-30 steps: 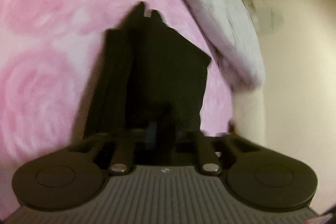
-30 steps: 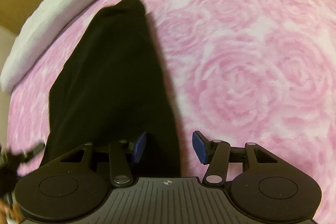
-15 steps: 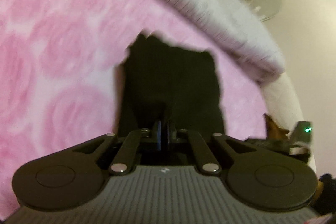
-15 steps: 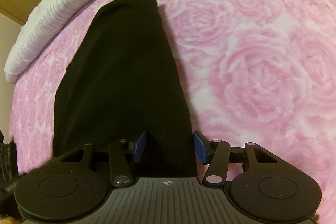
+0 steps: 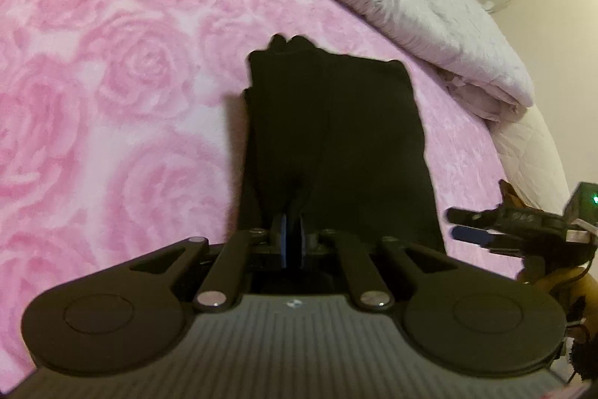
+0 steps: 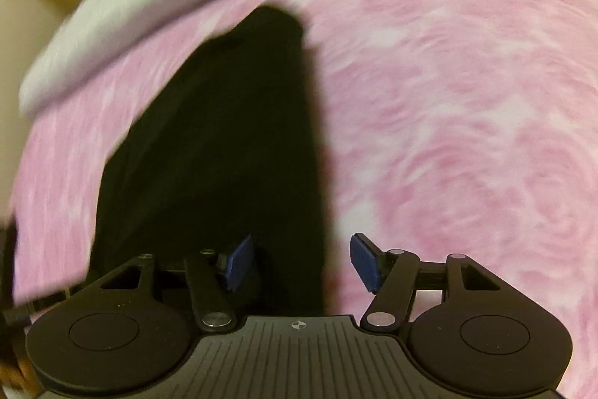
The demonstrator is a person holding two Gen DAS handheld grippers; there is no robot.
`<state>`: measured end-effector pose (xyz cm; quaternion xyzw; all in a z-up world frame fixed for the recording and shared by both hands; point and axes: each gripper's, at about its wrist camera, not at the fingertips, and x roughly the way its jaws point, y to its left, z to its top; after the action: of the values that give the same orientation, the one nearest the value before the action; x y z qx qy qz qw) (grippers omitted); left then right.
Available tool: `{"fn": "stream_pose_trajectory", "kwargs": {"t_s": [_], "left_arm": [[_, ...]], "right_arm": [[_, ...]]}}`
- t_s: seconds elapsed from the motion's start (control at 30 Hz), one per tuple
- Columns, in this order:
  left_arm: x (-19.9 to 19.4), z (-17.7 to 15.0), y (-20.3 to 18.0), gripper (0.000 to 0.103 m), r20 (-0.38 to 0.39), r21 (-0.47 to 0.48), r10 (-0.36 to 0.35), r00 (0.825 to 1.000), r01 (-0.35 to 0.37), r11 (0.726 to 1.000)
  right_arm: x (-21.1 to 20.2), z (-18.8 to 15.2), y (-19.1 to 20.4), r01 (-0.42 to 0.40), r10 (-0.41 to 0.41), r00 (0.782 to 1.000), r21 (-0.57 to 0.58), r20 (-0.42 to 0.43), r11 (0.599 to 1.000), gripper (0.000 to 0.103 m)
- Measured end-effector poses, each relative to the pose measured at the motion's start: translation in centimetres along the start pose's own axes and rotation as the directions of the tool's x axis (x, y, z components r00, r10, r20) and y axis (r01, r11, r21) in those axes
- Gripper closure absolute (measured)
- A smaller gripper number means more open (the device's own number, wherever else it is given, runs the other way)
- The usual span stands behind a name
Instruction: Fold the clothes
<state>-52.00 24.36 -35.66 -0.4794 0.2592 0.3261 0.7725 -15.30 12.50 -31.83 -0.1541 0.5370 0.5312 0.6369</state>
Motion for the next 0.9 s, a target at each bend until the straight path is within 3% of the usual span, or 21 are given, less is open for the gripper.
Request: {"fn": "stream_pose_trajectory", "kwargs": {"t_s": [0.07, 0.17, 0.23, 0.37, 0.43, 0.47, 0.53, 0.6, 0.63, 0.73, 0.9], "left_arm": [[1.0, 0.3, 0.4, 0.087, -0.041, -0.029, 0.039, 0.998, -0.040, 0.999], [-0.5, 1.8, -2.4, 0.088, -0.032, 0.067, 0.123, 0.992, -0.121, 0.990], [-2.2, 2.6, -4.4, 0.093, -0.002, 0.140, 0.172, 0.985, -0.170, 0.975], [-4.4, 2.7, -7.5, 0.093, 0.027, 0.227, 0.126, 0.992, -0.129, 0.965], [-3.5, 1.6, -8.3, 0.093, -0.005, 0.274, 0.093, 0.996, -0.088, 0.958], [-2.7, 0.7, -8.2, 0.094, -0.031, 0.279, 0.104, 0.994, -0.092, 0.956], [-1.0, -0.9, -7.8, 0.095, -0.075, 0.276, 0.143, 0.987, -0.117, 0.954], [0.2, -2.5, -6.6, 0.095, -0.097, 0.247, 0.201, 0.975, -0.172, 0.954], [-0.5, -2.5, -7.2, 0.095, -0.101, 0.251, 0.215, 0.971, -0.184, 0.950], [-2.8, -2.2, -9.1, 0.095, -0.113, 0.265, 0.254, 0.961, -0.217, 0.939], [-6.5, -1.8, -12.3, 0.093, -0.131, 0.289, 0.319, 0.939, -0.271, 0.918]], "right_arm": [[0.9, 0.0, -0.8, 0.029, -0.028, 0.999, 0.025, -0.033, 0.999, 0.041], [2.0, -0.4, -0.5, 0.056, -0.056, 0.995, -0.001, -0.086, 0.998, 0.041], [0.3, -0.3, 0.5, 0.039, -0.039, 0.999, -0.014, -0.037, 0.999, 0.041], [-2.8, -0.9, 2.7, 0.037, -0.035, 0.999, -0.065, 0.024, 0.997, 0.041], [-3.7, -2.1, 4.0, 0.072, -0.069, 0.997, -0.129, 0.029, 0.989, 0.042], [-4.1, -2.9, 4.5, 0.068, -0.062, 0.997, -0.161, 0.038, 0.985, 0.048], [-3.9, -4.5, 5.6, 0.055, -0.051, 0.998, -0.204, 0.024, 0.977, 0.048], [-1.8, -6.2, 5.8, 0.051, -0.064, 0.996, -0.221, -0.055, 0.974, 0.048], [-0.8, -6.9, 5.9, 0.050, -0.072, 0.993, -0.231, -0.090, 0.972, 0.048], [-0.6, -7.1, 7.4, 0.108, -0.136, 0.988, -0.303, -0.072, 0.947, 0.048], [-5.6, -6.3, 8.0, 0.092, -0.103, 0.993, -0.166, -0.058, 0.982, 0.047]]}}
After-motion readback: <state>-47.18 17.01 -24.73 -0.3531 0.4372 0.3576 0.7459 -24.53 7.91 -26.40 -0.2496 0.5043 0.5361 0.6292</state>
